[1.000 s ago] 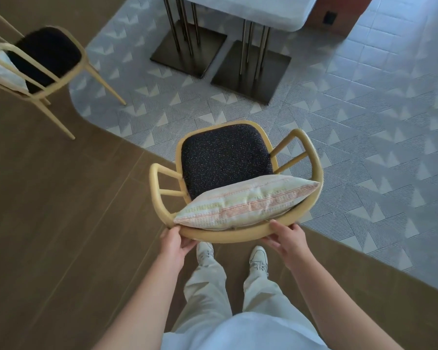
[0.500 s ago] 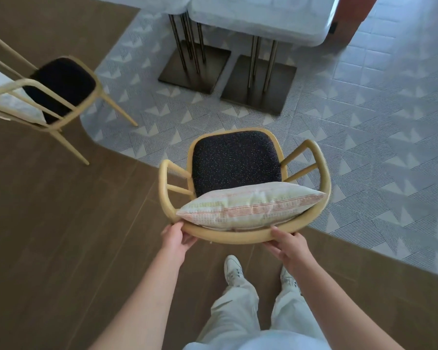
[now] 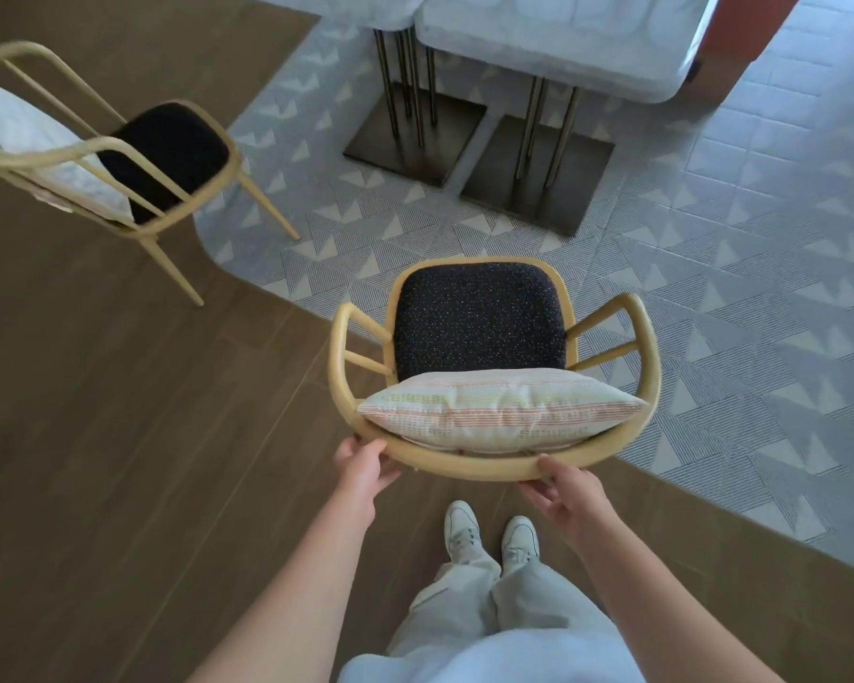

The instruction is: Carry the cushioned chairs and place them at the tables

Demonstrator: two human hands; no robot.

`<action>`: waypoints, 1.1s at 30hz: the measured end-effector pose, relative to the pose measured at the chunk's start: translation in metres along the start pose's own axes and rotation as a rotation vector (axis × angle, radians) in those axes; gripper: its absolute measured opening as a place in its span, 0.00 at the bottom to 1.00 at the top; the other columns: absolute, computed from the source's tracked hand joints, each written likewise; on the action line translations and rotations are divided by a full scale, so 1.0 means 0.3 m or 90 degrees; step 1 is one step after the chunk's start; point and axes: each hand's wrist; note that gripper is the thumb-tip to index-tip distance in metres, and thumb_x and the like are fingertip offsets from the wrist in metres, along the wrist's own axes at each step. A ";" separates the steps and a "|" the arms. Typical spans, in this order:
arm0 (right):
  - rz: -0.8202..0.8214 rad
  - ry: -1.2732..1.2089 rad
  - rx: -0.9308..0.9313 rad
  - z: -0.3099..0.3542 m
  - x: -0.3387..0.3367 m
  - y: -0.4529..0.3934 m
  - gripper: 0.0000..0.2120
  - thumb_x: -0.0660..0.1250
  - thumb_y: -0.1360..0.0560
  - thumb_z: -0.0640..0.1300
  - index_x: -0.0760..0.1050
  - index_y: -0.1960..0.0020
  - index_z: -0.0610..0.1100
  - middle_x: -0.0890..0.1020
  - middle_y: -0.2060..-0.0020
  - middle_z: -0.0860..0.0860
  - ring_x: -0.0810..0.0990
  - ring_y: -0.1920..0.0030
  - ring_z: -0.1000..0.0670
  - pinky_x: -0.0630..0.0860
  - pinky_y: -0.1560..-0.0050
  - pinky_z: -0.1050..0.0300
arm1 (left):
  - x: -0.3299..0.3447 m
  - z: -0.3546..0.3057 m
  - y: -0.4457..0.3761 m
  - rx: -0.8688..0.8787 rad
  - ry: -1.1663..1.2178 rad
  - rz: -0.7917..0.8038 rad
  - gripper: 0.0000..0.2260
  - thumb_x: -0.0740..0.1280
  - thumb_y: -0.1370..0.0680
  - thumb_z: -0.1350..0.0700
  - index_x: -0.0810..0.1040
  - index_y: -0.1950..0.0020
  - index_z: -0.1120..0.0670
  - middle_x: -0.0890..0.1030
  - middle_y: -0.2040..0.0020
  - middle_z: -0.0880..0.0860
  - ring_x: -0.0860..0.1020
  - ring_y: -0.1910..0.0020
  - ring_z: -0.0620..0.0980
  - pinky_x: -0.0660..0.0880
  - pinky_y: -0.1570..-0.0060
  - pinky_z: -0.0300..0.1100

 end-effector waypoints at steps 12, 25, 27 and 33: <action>-0.040 0.033 -0.064 0.140 -0.118 0.029 0.12 0.64 0.19 0.35 0.72 0.36 0.37 0.81 0.47 0.41 0.84 0.53 0.46 0.81 0.71 0.55 | 0.048 0.106 0.116 0.013 -0.007 0.003 0.16 0.66 0.17 0.61 0.72 0.29 0.58 0.84 0.44 0.59 0.84 0.47 0.56 0.81 0.57 0.49; -0.063 0.039 -0.100 0.114 -0.013 -0.005 0.18 0.67 0.23 0.30 0.69 0.35 0.38 0.80 0.42 0.40 0.85 0.49 0.41 0.84 0.65 0.52 | 0.069 -0.016 -0.056 -0.075 0.052 0.059 0.17 0.67 0.19 0.65 0.70 0.33 0.52 0.79 0.41 0.60 0.80 0.44 0.61 0.80 0.48 0.62; -0.066 0.027 -0.101 0.090 0.052 -0.011 0.17 0.68 0.23 0.31 0.70 0.37 0.38 0.80 0.42 0.40 0.85 0.50 0.41 0.84 0.61 0.49 | 0.043 -0.088 -0.106 -0.058 0.030 0.052 0.15 0.68 0.19 0.64 0.71 0.36 0.52 0.80 0.43 0.59 0.81 0.45 0.60 0.81 0.54 0.59; -0.069 -0.042 -0.135 0.047 0.303 -0.043 0.15 0.69 0.23 0.34 0.70 0.38 0.39 0.80 0.42 0.42 0.85 0.50 0.42 0.84 0.57 0.46 | 0.000 -0.365 -0.278 -0.001 -0.048 0.089 0.12 0.67 0.18 0.62 0.73 0.36 0.54 0.81 0.45 0.58 0.82 0.50 0.57 0.81 0.56 0.56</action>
Point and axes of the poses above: each hand's wrist, its own y-axis away from the middle knuckle, its own x-axis out of the palm, z = x × y
